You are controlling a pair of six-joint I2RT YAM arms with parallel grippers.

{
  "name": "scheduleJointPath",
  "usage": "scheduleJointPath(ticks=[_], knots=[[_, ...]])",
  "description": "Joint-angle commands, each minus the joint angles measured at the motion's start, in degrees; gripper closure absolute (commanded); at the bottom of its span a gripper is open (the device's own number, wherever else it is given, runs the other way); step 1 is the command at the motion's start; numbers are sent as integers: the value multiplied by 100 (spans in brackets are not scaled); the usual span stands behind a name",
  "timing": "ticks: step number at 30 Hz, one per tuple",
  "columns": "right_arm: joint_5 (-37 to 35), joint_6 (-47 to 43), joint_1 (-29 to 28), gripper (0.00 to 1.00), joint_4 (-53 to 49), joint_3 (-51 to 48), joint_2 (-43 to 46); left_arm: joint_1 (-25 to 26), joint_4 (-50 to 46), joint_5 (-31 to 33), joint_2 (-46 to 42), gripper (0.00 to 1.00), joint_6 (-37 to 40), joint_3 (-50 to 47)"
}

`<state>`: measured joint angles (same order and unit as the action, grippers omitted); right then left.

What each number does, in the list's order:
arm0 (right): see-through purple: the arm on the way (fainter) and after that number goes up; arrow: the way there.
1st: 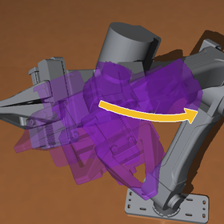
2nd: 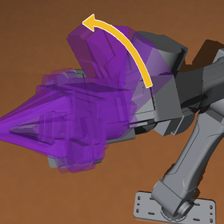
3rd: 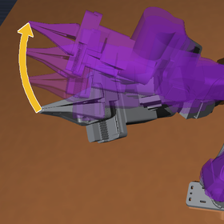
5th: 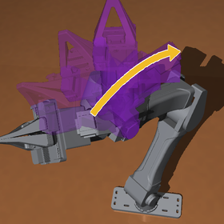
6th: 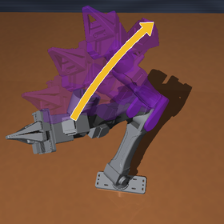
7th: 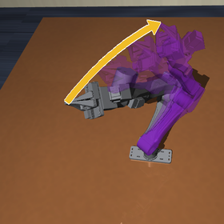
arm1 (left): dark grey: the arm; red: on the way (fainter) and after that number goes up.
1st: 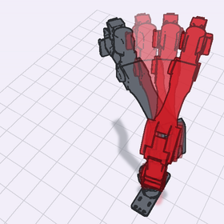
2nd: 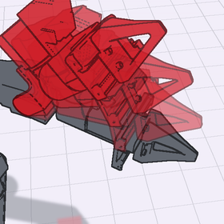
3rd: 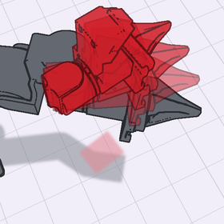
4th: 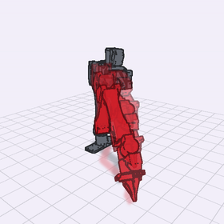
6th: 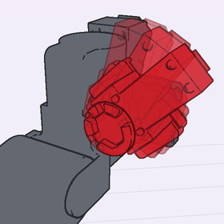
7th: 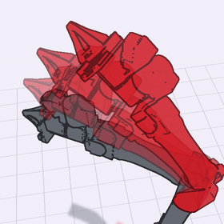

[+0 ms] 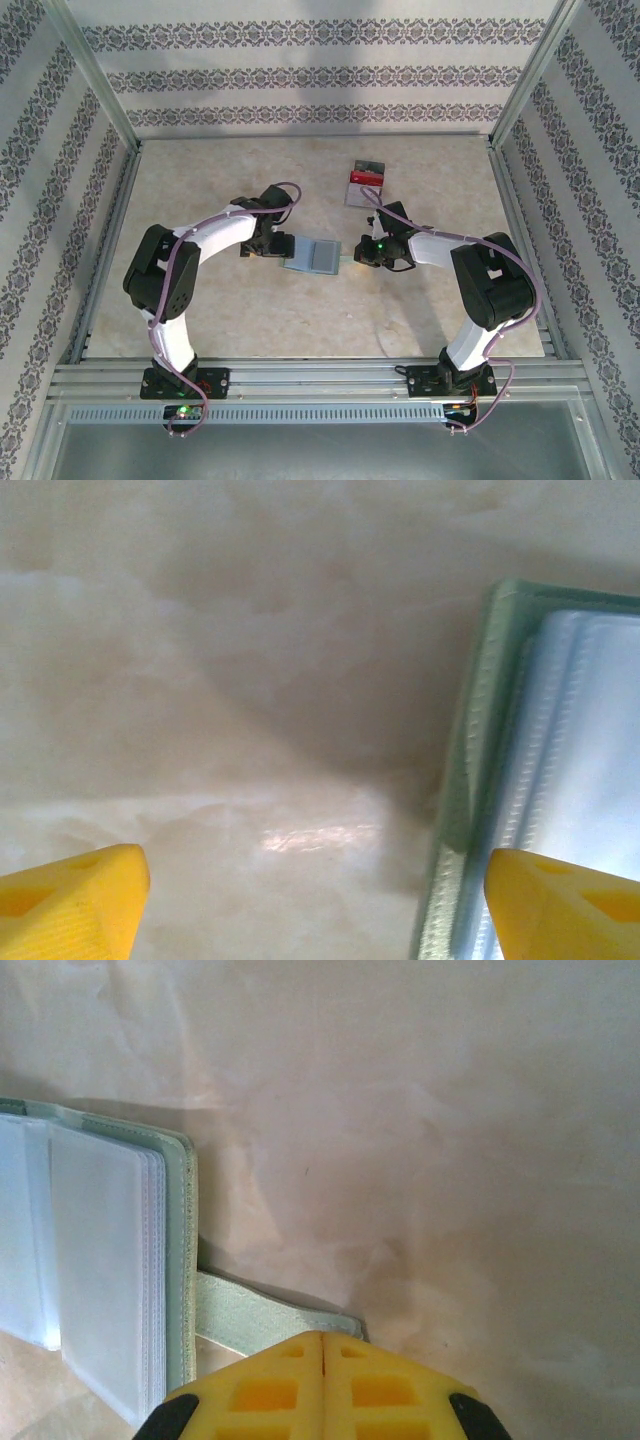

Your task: Take the credit cards out of the card holder

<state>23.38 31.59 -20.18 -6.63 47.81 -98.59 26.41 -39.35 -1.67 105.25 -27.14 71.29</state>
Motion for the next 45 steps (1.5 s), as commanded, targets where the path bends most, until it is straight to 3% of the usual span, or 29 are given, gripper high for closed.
scheduleJointPath(ticks=[1,11,18,23,27,40,45], knots=[[-686,-127,-53,100,-872,-202,-315,-111,172,-122,-208,13,77,-117],[-386,-30,-73,100,-594,-255,-319,-119,273,-681,-919,16,261,117],[-429,-29,-65,100,-620,-246,-271,79,590,-1477,-1296,39,187,346],[-452,-30,-59,100,-651,-237,-275,373,869,-2291,-858,54,-3,527],[-466,-22,-65,100,-651,-253,-275,650,741,-2039,-324,52,33,760],[-492,-37,-65,100,-639,-281,-291,1039,408,-1252,838,27,219,1277],[-501,-34,-65,100,-631,-299,-284,1127,180,-933,1163,25,288,1449]])
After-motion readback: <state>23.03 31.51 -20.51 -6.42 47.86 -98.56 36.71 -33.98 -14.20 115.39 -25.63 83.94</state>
